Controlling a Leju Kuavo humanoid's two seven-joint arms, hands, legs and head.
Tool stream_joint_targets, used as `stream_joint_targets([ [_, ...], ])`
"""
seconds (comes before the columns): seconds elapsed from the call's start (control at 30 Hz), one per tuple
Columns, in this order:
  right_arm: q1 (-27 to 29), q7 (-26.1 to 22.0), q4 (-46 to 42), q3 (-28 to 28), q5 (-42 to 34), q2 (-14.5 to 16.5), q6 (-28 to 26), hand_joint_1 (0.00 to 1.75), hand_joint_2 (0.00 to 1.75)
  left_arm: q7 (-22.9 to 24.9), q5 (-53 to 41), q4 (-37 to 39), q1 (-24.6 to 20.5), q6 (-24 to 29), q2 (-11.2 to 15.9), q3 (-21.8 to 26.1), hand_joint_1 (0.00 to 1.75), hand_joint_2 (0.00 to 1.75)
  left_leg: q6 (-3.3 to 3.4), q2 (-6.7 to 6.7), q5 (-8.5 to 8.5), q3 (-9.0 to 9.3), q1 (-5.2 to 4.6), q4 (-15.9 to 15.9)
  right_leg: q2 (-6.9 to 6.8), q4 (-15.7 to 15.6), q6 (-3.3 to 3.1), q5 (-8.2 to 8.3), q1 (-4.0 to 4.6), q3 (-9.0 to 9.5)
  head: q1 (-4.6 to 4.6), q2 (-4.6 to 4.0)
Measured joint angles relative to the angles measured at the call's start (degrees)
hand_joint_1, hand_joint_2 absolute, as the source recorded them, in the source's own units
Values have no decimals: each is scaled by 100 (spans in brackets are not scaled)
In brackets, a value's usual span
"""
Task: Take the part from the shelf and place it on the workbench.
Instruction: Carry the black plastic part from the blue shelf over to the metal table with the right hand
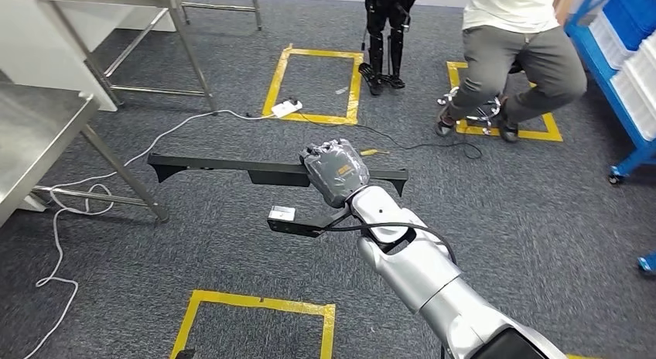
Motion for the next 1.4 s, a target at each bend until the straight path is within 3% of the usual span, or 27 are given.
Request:
stream_joint_targets([
  [0.07,4,2,-8,1,-1,-6,-1,175,175,-4,-13,-1,0,-13,8,0,0,175,-91,-119,13,-50,1,12,125,-313,-21,98,-23,145,1,0],
  [0.13,12,7,-17,2,-1,5,-3,175,175,-9,-23,1,27,-21,15,0,0,175,-161,-189,27,-92,46,14,6,-316,-115,126,-37,160,-10,0],
  [0.2,7,11,-34,2,0,30,-4,175,175,-9,-33,2,50,-25,22,0,0,175,-201,55,-98,-198,66,224,-113,-329,-222,142,-42,187,-28,0],
  [0.27,5,15,-50,1,0,34,-4,175,175,-10,-55,1,37,-31,25,-1,0,175,-211,440,-449,-501,53,888,-250,-337,-316,132,7,212,-47,0],
  [0.33,23,20,-53,0,1,21,-5,175,175,-11,-79,1,22,-33,21,-2,0,175,-215,587,-759,-861,59,1636,-411,-336,-362,111,62,220,-52,0],
  [0.37,36,22,-53,0,2,18,-5,175,175,-11,-85,1,22,-29,20,-2,0,175,-215,607,-778,-926,63,1775,-488,-334,-371,102,78,222,-54,0],
  [0.4,44,24,-54,0,4,17,-6,175,175,-11,-90,1,23,-25,19,-2,0,175,-210,629,-696,-868,66,1682,-560,-332,-375,94,86,226,-55,0],
  [0.43,47,26,-55,-1,7,17,-7,175,175,-11,-95,0,22,-21,19,-2,0,175,-202,677,-540,-693,68,1377,-627,-330,-369,82,90,236,-55,0],
  [0.5,40,32,-60,-3,10,14,-7,175,175,-11,-112,-3,11,-19,19,-2,0,175,-175,917,-258,-239,50,606,-743,-323,-327,45,129,261,-57,0],
  [0.57,32,39,-65,-7,14,4,-8,175,175,-10,-131,-4,-8,-25,16,-2,0,175,-140,1028,-181,-45,7,251,-849,-327,-268,10,185,281,-36,0],
  [0.63,29,42,-73,-8,17,2,-9,175,175,-7,-140,-4,-16,-30,14,-2,0,175,-84,884,-172,-53,-34,214,-970,-342,-206,-14,217,298,-15,0],
  [0.67,30,43,-80,-9,18,1,-10,175,175,-4,-142,-4,-12,-31,9,-3,0,175,-47,812,-155,-40,-40,182,-949,-313,-177,-46,214,289,-12,0],
  [0.73,25,44,-99,-15,18,-6,-11,175,175,-1,-144,-5,-21,-32,1,-3,0,175,42,680,-111,-2,-32,117,-689,36,-171,-225,194,122,-3,0],
  [0.8,41,45,-106,-23,17,-46,-11,175,175,0,-147,-6,-45,-34,-2,-2,0,175,96,530,-95,-6,-29,100,-377,809,-216,-519,153,-270,10,0],
  [0.87,83,49,-105,-26,19,-96,-10,175,175,3,-150,-6,-54,-37,-2,-2,0,175,109,342,-96,-11,-34,101,-290,1336,-195,-638,141,-590,17,0],
  [0.9,99,51,-105,-27,20,-110,-9,175,175,7,-151,-5,-51,-39,-3,-2,0,175,108,249,-95,-11,-35,103,-276,1278,-154,-561,140,-599,18,0],
  [0.93,107,54,-107,-30,21,-118,-9,175,175,11,-154,-5,-46,-39,-5,-2,0,175,104,165,-93,-10,-34,105,-257,1019,-107,-417,134,-502,17,0],
  [1.0,104,57,-116,-38,25,-121,-8,175,175,19,-157,-4,-41,-39,-8,-2,0,175,75,10,-88,-13,-39,113,-108,205,-44,-74,103,-135,16,0],
  [1.07,100,49,-128,-43,32,-117,-7,175,175,26,-159,-4,-36,-38,-8,-2,0,175,13,-110,-76,-35,-43,113,14,-262,-99,102,94,93,10,0],
  [1.13,98,40,-137,-45,40,-103,-5,175,175,36,-160,-4,-8,-37,-7,-2,0,175,-68,-195,-55,-64,-24,89,-39,-307,-215,133,121,126,8,0],
  [1.17,95,39,-141,-46,45,-88,-4,175,175,40,-160,-3,11,-36,-5,-2,0,175,-101,-158,-60,-81,-14,102,-88,-324,-268,151,118,138,5,0],
  [1.23,81,39,-151,-48,52,-56,-4,175,175,48,-160,-1,30,-32,-3,-2,0,175,-146,145,-228,-204,-16,379,-199,-369,-383,178,106,174,-19,0],
  [1.3,75,39,-157,-50,54,-49,-4,175,175,50,-161,-1,21,-29,-7,-3,0,175,-173,498,-587,-519,-14,1066,-326,-383,-462,169,138,200,-39,0],
  [1.37,88,39,-156,-50,59,-55,-2,175,175,50,-165,-1,17,-29,-14,-3,0,175,-192,597,-823,-820,2,1677,-467,-382,-490,154,184,205,-38,0],
  [1.4,95,38,-156,-51,61,-55,-2,175,175,50,-166,-1,22,-29,-15,-3,0,175,-189,613,-800,-838,3,1720,-538,-382,-497,148,199,205,-40,0],
])
